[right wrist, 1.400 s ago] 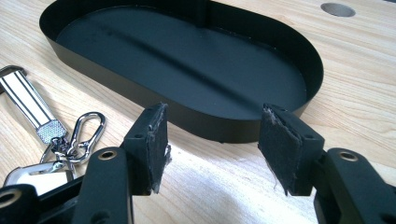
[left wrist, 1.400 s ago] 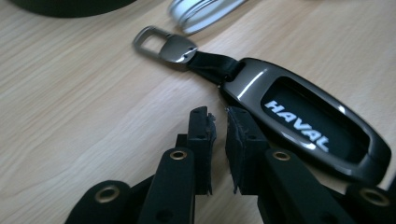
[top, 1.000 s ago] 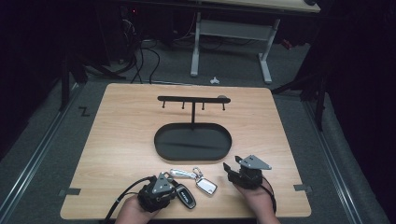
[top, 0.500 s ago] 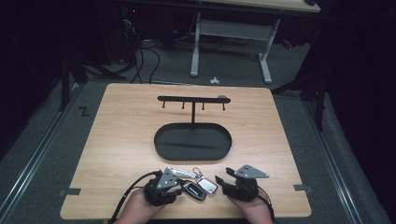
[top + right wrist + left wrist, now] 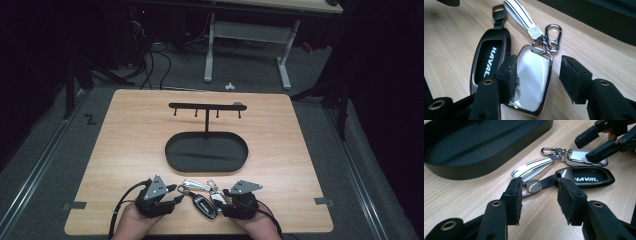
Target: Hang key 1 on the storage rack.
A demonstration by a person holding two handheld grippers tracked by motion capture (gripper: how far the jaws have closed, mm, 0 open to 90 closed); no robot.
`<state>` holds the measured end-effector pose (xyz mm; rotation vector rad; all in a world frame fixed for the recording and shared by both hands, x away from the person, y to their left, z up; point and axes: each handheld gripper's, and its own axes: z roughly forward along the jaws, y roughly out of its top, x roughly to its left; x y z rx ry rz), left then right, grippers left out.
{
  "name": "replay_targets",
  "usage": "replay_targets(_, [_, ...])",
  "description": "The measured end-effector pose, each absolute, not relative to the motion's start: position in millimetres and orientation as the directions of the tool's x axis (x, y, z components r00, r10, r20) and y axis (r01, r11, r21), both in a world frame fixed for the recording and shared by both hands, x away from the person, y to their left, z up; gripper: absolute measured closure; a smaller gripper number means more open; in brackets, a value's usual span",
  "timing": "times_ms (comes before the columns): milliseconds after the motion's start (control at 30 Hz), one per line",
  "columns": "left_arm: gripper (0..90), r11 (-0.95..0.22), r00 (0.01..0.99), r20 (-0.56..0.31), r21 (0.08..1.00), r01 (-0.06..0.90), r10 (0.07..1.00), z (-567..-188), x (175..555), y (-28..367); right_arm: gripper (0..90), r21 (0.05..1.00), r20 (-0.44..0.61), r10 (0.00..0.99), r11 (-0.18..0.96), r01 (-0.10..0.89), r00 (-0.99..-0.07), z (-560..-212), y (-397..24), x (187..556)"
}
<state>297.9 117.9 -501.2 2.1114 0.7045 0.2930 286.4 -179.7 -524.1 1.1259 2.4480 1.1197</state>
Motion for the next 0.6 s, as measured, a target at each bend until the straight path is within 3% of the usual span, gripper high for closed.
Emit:
replay_targets(167, [55.1,-0.462,0.806,-0.044,0.801,0.382,0.590,-500.9,299.2,120.9,44.2,0.744,0.123,0.724,0.386,0.545,-0.679,-520.7,-170.8,290.2])
replay_targets(467, [55.3,-0.462,0.806,-0.047,0.799,0.385,0.590,-501.8,300.1,121.6,51.8,0.694,-0.020,0.752,0.485,0.533,-0.658,-526.2,-169.1,287.5])
replay_targets(600, [55.3,-0.474,0.814,-0.049,0.792,0.384,0.578,-502.2,299.6,120.6,53.1,0.679,-0.033,0.753,0.499,0.538,-0.657,-522.6,-168.7,287.0])
